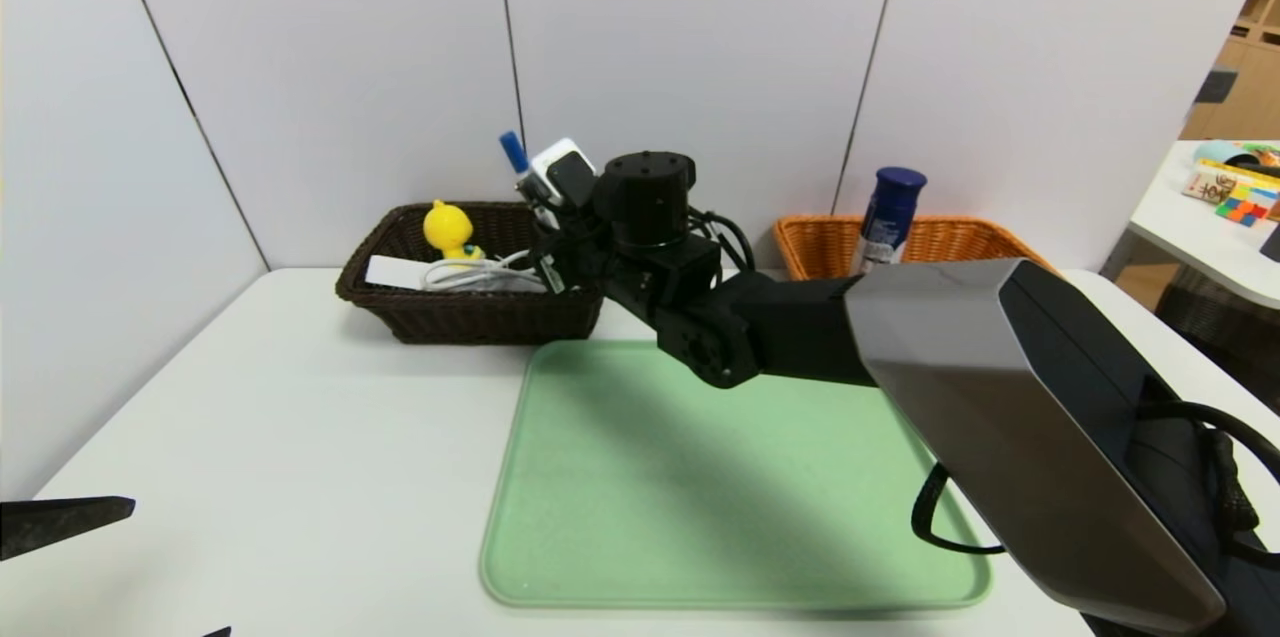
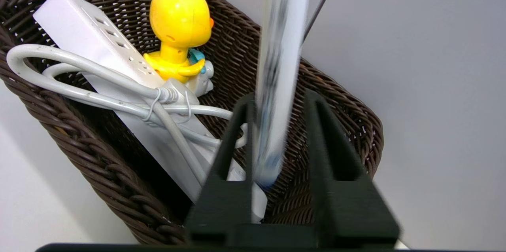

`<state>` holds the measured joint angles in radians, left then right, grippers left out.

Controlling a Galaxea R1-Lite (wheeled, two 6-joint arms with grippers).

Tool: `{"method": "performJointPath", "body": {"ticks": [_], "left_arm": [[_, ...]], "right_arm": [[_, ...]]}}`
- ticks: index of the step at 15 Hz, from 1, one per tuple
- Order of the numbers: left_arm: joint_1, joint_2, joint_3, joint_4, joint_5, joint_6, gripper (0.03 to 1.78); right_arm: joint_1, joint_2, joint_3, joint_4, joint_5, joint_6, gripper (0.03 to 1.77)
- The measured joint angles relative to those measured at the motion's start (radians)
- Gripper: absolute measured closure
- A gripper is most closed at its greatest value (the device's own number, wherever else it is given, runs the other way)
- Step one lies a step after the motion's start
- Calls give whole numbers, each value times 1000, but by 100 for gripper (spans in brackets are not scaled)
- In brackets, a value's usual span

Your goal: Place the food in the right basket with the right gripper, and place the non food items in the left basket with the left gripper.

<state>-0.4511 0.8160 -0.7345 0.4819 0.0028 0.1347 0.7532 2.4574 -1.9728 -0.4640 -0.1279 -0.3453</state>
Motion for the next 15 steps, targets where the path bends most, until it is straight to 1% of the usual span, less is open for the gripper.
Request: {"method": "performJointPath", "body": {"ticks": [2,3,6,9,10,12,15], "left_arm": [[0,0,2,0,0,1,12],[0,-1,2,0,-1,1,12],[0,-3,3,0,0,1,12],[0,-5,1,0,0,1,12],[0,-6,1,0,0,0,12],[1,-9,1,0,0,-2,12],[11,-14,3,-15,0,-2,12]], "right_arm": [[0,0,0,-2,0,-1,102],[0,-1,0,-2,1,-2,91],[-1,-4,0,-2,0,-2,65],[-2,-22,2,-4,-5,-1,47],[-6,-35,2,-4,-15,1,42],[-20,-72,5,-4,-40,2,35],[-59,-149,29,13,-45,-4,27]]}}
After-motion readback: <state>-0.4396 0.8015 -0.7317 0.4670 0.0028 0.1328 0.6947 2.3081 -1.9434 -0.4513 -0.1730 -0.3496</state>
